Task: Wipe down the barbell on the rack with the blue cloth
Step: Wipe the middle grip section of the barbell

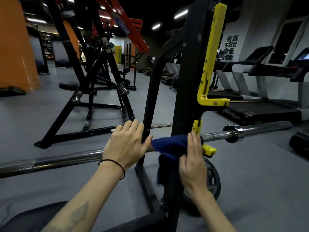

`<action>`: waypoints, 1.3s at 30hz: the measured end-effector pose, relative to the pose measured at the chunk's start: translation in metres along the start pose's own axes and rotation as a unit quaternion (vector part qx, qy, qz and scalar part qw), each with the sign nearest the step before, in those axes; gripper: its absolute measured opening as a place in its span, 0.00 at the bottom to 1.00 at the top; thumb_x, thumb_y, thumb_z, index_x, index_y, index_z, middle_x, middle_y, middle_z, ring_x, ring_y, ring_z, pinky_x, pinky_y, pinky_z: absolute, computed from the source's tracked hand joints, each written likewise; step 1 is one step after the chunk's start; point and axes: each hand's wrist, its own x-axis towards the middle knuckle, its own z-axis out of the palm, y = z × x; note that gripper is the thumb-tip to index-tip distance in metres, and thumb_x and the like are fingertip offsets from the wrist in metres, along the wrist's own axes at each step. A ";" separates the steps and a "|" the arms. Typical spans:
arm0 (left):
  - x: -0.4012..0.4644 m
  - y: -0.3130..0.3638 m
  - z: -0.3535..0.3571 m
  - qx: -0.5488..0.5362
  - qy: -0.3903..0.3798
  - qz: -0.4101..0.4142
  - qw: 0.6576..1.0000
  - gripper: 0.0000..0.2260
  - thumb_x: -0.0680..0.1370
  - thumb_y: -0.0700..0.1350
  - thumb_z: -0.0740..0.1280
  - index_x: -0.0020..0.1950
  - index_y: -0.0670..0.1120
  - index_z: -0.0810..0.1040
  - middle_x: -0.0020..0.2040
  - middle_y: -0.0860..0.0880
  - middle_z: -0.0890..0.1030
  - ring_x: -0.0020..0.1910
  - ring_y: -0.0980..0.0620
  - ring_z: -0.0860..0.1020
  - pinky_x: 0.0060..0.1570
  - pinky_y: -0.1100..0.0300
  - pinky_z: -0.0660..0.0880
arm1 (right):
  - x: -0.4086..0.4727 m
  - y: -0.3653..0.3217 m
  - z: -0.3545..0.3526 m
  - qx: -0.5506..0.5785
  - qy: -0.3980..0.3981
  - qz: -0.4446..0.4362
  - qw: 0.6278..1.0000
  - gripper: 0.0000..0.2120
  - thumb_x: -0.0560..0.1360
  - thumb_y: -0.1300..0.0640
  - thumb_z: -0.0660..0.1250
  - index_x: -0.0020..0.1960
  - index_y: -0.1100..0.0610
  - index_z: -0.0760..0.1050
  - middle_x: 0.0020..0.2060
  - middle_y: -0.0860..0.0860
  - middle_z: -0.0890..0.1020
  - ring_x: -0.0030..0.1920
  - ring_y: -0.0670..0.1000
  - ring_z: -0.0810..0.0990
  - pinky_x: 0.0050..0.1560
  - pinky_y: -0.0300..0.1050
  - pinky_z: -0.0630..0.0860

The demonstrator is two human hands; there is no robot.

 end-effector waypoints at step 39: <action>-0.001 0.002 -0.003 0.025 0.002 0.003 1.000 0.25 0.83 0.58 0.51 0.58 0.40 0.78 0.60 0.40 0.79 0.57 0.41 0.77 0.49 0.46 0.74 | 0.011 -0.021 0.018 0.058 0.059 0.083 0.993 0.29 0.84 0.48 0.48 0.83 0.58 0.54 0.83 0.51 0.53 0.83 0.48 0.47 0.81 0.61 0.54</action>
